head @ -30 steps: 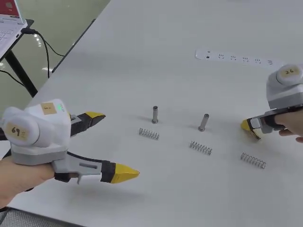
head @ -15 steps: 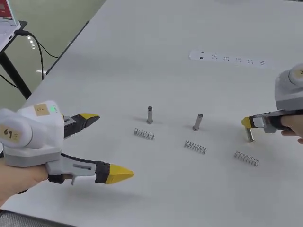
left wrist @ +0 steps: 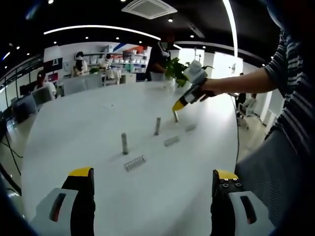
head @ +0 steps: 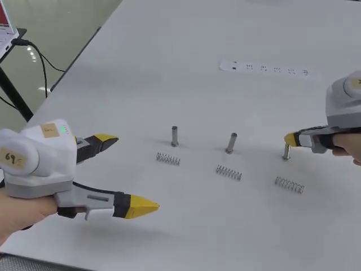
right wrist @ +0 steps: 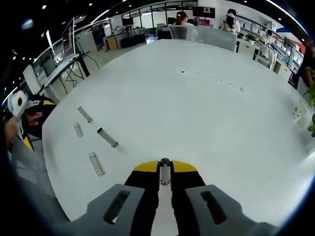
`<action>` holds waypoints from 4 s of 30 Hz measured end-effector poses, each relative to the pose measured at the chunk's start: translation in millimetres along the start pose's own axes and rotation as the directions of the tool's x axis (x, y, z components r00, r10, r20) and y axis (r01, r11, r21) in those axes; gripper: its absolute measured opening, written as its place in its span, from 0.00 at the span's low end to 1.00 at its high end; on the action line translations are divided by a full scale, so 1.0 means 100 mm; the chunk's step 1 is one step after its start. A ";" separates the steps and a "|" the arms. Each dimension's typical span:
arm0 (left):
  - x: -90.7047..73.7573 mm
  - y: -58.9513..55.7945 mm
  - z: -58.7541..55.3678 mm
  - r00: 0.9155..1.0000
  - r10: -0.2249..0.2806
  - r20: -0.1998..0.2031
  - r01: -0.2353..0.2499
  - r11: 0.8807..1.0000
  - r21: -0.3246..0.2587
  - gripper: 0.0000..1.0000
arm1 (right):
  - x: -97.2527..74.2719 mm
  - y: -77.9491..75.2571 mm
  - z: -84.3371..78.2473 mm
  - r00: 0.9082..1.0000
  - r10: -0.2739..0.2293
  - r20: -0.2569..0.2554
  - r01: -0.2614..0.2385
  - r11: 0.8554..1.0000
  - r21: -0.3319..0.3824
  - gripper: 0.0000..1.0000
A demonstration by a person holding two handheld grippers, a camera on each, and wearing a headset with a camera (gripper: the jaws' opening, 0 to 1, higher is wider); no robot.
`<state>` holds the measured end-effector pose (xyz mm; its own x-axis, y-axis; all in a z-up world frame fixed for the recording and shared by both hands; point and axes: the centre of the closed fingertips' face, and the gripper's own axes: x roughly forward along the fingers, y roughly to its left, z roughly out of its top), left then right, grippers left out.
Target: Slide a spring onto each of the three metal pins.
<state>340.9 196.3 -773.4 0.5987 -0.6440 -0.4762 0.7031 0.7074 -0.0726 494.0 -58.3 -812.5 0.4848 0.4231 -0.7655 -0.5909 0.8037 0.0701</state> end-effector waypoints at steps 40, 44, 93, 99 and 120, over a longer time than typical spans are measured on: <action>-0.02 0.03 -0.04 1.000 0.006 0.003 -0.006 1.000 -0.010 0.97 | -0.16 0.04 -0.15 1.000 0.004 0.004 -0.004 1.000 -0.008 0.19; -0.02 0.03 -0.04 1.000 0.003 -0.002 -0.003 1.000 -0.008 0.97 | -0.15 0.05 -0.15 1.000 0.007 0.002 -0.007 1.000 -0.009 0.21; -0.03 0.16 -0.07 1.000 0.015 0.004 -0.015 0.999 -0.033 0.98 | -0.41 0.29 -0.48 0.988 0.131 -0.082 -0.147 0.960 -0.239 0.31; -0.06 0.14 -0.07 1.000 0.020 0.005 -0.020 0.999 -0.037 0.98 | -0.40 0.42 -0.56 0.973 0.183 -0.140 -0.221 0.912 -0.345 0.30; -0.06 0.12 -0.09 1.000 0.013 -0.004 -0.014 0.999 -0.036 0.97 | -0.27 0.49 -0.84 0.940 0.177 -0.291 -0.320 0.751 -0.578 0.19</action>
<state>342.2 211.2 -779.1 0.6064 -0.6332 -0.4810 0.6807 0.7261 -0.0977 397.8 -65.7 -842.4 0.1636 0.4178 -0.8937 -0.9714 0.2263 -0.0720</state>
